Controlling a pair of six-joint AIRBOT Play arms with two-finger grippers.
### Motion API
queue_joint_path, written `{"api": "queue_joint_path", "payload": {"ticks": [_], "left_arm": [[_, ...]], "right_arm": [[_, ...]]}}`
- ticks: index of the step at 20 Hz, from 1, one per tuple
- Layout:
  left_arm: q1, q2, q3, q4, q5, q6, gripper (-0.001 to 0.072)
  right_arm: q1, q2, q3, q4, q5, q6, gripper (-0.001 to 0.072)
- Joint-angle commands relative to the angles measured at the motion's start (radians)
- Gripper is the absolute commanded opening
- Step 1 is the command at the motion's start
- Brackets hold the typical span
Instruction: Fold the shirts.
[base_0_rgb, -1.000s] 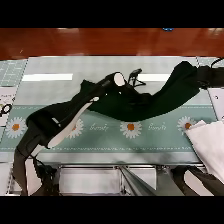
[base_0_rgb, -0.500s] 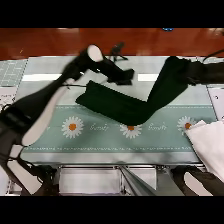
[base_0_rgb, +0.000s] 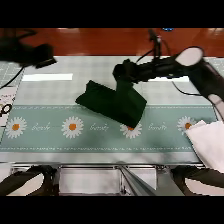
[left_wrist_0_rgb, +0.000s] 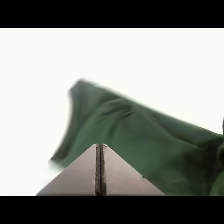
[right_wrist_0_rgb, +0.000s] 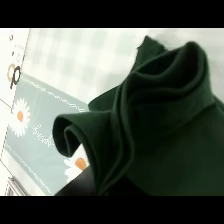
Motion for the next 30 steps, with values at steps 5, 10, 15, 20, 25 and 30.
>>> {"api": "queue_joint_path", "payload": {"ticks": [5, 10, 15, 20, 25, 30], "left_arm": [[0.134, 0.477, -0.602, -0.029, 0.116, 0.009, 0.0024], [0.134, 0.472, -0.693, -0.131, 0.203, 0.010, 0.0024], [0.134, 0.422, -0.715, -0.157, 0.230, 0.010, 0.0024], [0.154, 0.407, -0.714, -0.158, 0.224, 0.040, 0.0024], [0.149, 0.410, -0.714, -0.158, 0.156, 0.032, 0.0024], [0.066, 0.421, -0.714, -0.184, 0.177, 0.032, 0.0025]], "right_arm": [[0.129, -0.364, 0.254, 0.090, -0.029, 0.010, 0.0022], [0.171, -0.455, 0.289, 0.166, -0.131, 0.004, 0.0022], [0.216, -0.486, 0.289, 0.228, -0.203, -0.008, 0.0412], [0.052, -0.385, 0.289, 0.205, 0.185, 0.033, 0.0410], [-0.195, 0.026, 0.203, -0.743, 0.574, 0.188, 0.0410], [-0.398, 0.459, -0.400, -0.798, 0.225, 0.267, 0.0416]]}}
